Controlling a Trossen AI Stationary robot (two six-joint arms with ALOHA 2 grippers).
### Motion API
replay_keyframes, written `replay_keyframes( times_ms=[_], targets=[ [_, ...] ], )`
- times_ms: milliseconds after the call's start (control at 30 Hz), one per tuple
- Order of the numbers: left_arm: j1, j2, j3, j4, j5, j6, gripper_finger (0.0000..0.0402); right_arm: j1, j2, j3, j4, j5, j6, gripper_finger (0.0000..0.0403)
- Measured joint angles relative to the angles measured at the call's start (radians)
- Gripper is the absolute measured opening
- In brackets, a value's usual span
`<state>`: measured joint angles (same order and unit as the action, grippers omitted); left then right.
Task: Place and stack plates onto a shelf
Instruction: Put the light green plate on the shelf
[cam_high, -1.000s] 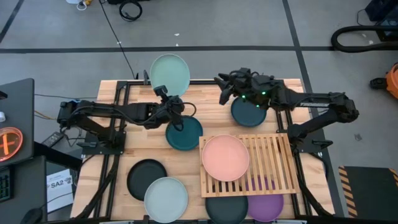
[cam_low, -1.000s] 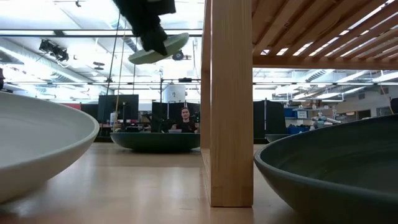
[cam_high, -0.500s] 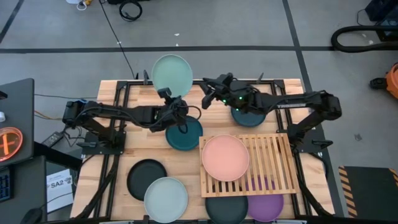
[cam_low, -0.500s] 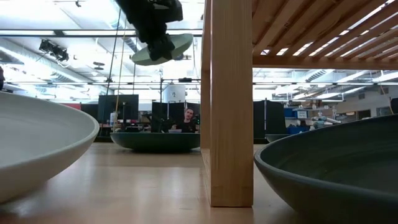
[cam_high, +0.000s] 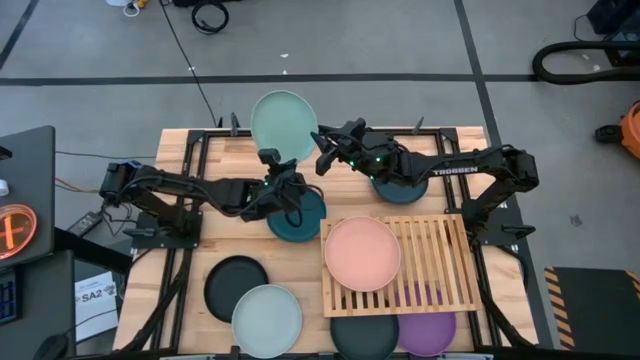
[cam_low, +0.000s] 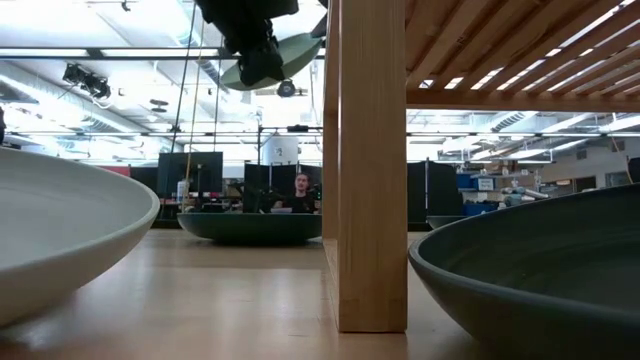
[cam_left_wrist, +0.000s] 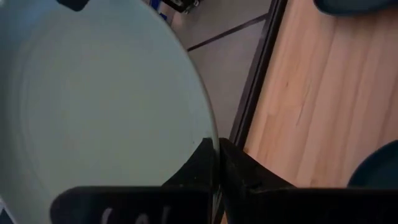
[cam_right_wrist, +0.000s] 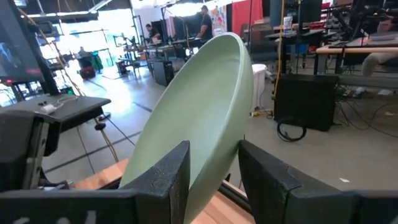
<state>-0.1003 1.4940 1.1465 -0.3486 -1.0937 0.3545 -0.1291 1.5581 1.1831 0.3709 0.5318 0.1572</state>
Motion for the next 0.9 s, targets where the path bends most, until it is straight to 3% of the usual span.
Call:
replay_keyframes(
  times_ms=[500,900],
  targets=[
    [-0.016,0.000,0.000,0.015,-0.150,0.223,0.0012,0.000,-0.001,0.000,0.004,0.000,0.035,0.0137],
    [-0.015,0.000,0.000,0.042,-0.175,0.325,0.0014,-0.008,-0.001,0.000,0.004,0.003,0.043,0.0065]
  ],
)
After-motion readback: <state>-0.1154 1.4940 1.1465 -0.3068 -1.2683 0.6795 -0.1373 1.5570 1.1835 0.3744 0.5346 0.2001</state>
